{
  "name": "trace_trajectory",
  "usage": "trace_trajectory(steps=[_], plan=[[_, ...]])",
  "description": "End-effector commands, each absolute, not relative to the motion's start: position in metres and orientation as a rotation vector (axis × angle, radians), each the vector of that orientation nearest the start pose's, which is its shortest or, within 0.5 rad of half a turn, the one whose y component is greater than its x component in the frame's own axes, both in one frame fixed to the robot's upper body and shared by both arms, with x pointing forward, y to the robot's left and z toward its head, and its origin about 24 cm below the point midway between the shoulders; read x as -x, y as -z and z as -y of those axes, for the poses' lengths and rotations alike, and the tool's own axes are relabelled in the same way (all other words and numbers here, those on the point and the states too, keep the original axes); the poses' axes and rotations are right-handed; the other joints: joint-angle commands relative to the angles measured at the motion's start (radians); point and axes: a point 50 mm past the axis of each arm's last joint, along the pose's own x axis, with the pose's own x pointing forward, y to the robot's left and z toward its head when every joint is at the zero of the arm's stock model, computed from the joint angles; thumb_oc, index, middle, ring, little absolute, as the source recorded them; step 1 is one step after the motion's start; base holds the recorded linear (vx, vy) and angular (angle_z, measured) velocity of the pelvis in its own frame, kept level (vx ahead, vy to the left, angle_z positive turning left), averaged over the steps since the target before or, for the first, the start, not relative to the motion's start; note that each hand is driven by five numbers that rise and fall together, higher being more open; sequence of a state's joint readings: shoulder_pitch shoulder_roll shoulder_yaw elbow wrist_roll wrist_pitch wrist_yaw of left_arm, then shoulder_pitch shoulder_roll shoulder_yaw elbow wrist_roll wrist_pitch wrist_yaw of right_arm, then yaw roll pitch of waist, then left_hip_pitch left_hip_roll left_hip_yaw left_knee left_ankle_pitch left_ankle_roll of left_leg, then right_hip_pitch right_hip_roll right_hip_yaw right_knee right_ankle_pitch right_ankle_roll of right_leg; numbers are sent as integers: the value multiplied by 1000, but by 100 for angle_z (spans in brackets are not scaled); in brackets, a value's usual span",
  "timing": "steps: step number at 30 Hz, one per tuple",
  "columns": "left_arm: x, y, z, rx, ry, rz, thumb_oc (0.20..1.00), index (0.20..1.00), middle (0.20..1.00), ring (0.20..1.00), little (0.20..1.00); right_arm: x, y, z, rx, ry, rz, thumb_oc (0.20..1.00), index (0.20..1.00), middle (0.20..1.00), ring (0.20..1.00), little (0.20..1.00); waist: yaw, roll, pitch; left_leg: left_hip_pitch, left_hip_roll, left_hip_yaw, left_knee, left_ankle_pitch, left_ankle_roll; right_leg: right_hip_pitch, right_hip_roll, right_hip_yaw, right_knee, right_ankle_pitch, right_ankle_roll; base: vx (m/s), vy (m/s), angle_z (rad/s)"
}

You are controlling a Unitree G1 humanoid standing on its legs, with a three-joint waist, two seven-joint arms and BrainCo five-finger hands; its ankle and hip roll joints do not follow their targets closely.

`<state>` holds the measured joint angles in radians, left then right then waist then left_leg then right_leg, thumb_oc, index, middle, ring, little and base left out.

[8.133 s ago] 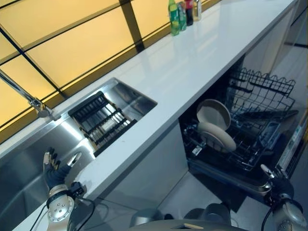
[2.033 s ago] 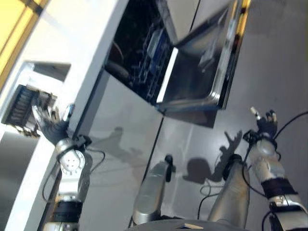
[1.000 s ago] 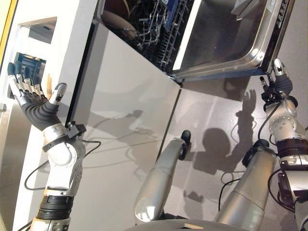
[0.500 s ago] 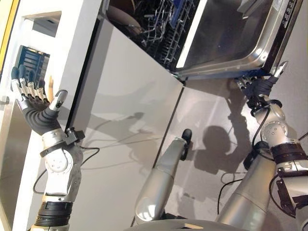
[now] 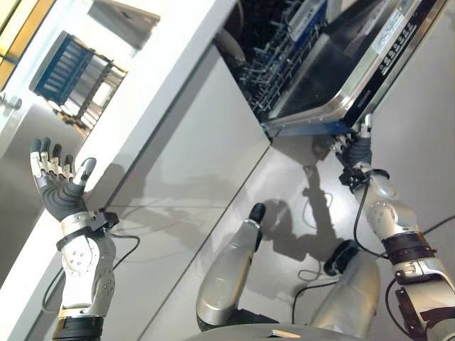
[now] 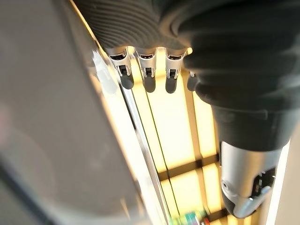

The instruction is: Pick up plates and place into dishwasher.

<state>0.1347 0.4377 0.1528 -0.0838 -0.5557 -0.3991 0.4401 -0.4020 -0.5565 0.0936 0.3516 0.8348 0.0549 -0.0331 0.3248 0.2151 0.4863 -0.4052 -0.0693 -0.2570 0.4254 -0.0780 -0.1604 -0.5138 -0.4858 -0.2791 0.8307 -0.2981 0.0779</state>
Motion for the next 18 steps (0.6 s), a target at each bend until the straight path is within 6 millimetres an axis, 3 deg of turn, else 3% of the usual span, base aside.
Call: trace_trajectory(steps=[1, 9, 11, 18], plan=[[-193, -108, -311, 64, -617, 407, 1000, 1000, 1000, 1000, 1000, -329, -206, 169, -319, -335, 451, 1000, 1000, 1000, 1000, 1000, 94, -54, -70, -30, -78, 34, -71, 153, 136, 190, -2, -13, -103, 54, 32, 161, -27, 40], [-183, -101, -319, -13, -620, 358, 1000, 1000, 1000, 1000, 1000, -320, -185, 160, -335, -345, 412, 1000, 1000, 1000, 1000, 1000, 141, -103, -200, 122, -62, -43, -153, 147, 131, 442, 40, -121, -264, 70, 27, 148, -48, 39], [-180, -97, -318, -55, -601, 331, 1000, 1000, 1000, 1000, 1000, -316, -169, 157, -361, -316, 369, 1000, 1000, 1000, 1000, 1000, 156, -126, -253, 184, -51, -70, -194, 148, 127, 534, 68, -148, -325, 70, 24, 240, -100, 38], [-170, -95, -319, -103, -587, 313, 1000, 1000, 1000, 1000, 1000, -298, -124, 159, -400, -220, 256, 1000, 1000, 1000, 1000, 1000, 137, -148, -328, 314, -4, -111, -308, 163, 106, 692, 144, -177, -468, 77, 26, 45, -108, 22]])
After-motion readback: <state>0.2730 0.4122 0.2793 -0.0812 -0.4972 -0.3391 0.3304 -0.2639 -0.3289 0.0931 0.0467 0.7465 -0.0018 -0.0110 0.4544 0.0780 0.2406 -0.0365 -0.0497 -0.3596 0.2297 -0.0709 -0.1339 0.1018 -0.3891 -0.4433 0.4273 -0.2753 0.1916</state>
